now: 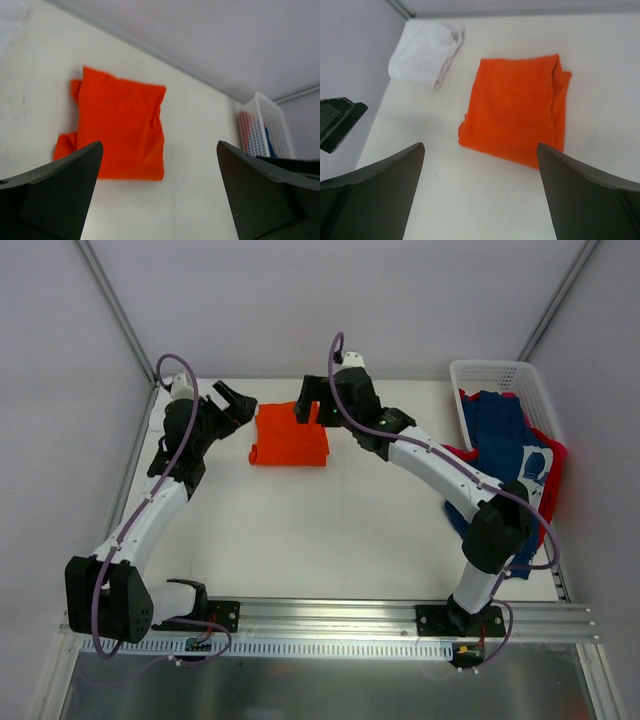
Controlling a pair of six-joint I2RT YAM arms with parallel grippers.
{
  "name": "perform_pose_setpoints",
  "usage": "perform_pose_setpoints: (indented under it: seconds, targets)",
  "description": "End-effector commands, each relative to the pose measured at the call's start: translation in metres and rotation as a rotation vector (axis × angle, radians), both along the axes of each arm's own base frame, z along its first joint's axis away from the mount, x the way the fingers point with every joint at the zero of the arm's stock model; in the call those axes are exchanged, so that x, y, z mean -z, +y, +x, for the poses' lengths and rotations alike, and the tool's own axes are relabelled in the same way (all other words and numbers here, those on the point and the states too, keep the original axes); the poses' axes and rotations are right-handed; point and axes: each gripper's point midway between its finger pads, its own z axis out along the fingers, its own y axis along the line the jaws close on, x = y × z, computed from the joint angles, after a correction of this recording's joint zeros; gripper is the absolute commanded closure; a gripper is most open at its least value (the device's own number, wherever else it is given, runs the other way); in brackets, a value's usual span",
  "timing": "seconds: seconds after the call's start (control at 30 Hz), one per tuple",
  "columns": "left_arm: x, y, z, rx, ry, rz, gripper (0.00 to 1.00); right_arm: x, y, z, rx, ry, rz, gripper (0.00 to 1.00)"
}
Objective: Fold and stack the t-shirts
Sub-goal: Fold the tshirt
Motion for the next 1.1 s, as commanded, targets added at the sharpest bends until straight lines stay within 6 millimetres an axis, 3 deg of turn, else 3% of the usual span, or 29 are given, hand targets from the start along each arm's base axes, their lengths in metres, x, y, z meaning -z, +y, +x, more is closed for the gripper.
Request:
perform_pose_setpoints:
  seconds: [0.0,0.03,0.07,0.1,0.13,0.17,0.2,0.3,0.33,0.37,0.4,0.43,0.47,0.5,0.57,0.63,0.77,0.87,0.9,1.07]
  targets:
    - [0.044,-0.017,-0.036,0.1,0.121,-0.018,0.01,0.035,0.025,-0.03,-0.071,0.125,-0.052,0.0]
    - [0.064,-0.019,-0.046,0.124,0.166,-0.014,0.01,0.048,0.023,-0.038,-0.067,0.146,-0.073,0.01]
    - [0.069,-0.02,-0.053,0.134,0.18,-0.01,0.01,0.055,0.025,-0.048,-0.066,0.149,-0.09,0.0]
    - [0.086,-0.019,-0.061,0.14,0.213,-0.001,0.01,0.045,0.022,-0.055,-0.062,0.128,-0.065,0.0]
    - [0.092,-0.019,-0.064,0.143,0.227,0.002,0.01,0.071,0.015,-0.067,-0.061,0.165,-0.096,0.01]
    - [0.098,-0.018,-0.067,0.143,0.238,0.004,0.01,0.076,0.013,-0.075,-0.054,0.173,-0.087,0.0]
    - [0.104,-0.018,-0.068,0.145,0.252,0.006,0.01,0.065,0.006,-0.083,-0.046,0.154,-0.057,0.01]
    - [0.122,-0.015,-0.063,0.131,0.299,0.03,0.01,0.079,-0.023,-0.109,-0.007,0.165,-0.054,0.01]
    - [0.138,-0.011,-0.059,0.113,0.346,0.043,0.01,0.098,-0.037,-0.12,0.017,0.187,-0.082,0.0]
    - [0.144,-0.003,-0.055,0.093,0.371,0.051,0.01,0.098,-0.046,-0.126,0.03,0.183,-0.08,0.01]
    - [0.145,0.0,-0.047,0.086,0.378,0.053,0.01,0.081,-0.058,-0.135,0.037,0.151,-0.044,0.01]
    - [0.164,0.003,-0.042,0.082,0.435,0.049,0.01,0.08,-0.068,-0.139,0.06,0.137,-0.045,0.0]
    - [0.169,0.009,-0.038,0.086,0.456,0.02,0.01,0.091,-0.082,-0.148,0.076,0.151,-0.068,0.0]
    - [0.182,0.01,-0.031,0.089,0.497,0.008,0.01,0.075,-0.097,-0.154,0.102,0.113,-0.039,0.01]
    - [0.192,0.014,-0.024,0.088,0.53,-0.016,0.01,0.078,-0.119,-0.164,0.133,0.11,-0.056,0.0]
    - [0.207,0.018,-0.016,0.076,0.563,-0.026,0.01,0.062,-0.141,-0.174,0.17,0.072,-0.027,0.0]
    - [0.226,0.023,-0.003,0.043,0.607,-0.015,0.01,0.043,-0.169,-0.189,0.202,0.025,0.018,0.01]
    - [0.239,0.017,0.008,0.062,0.638,-0.049,0.01,0.03,-0.181,-0.197,0.21,0.004,0.04,0.01]
    - [0.249,0.014,0.009,0.075,0.661,-0.064,0.01,0.025,-0.183,-0.198,0.211,-0.004,0.05,0.01]
    - [0.263,0.009,0.022,0.075,0.659,-0.112,0.01,0.016,-0.185,-0.2,0.203,-0.023,0.062,0.0]
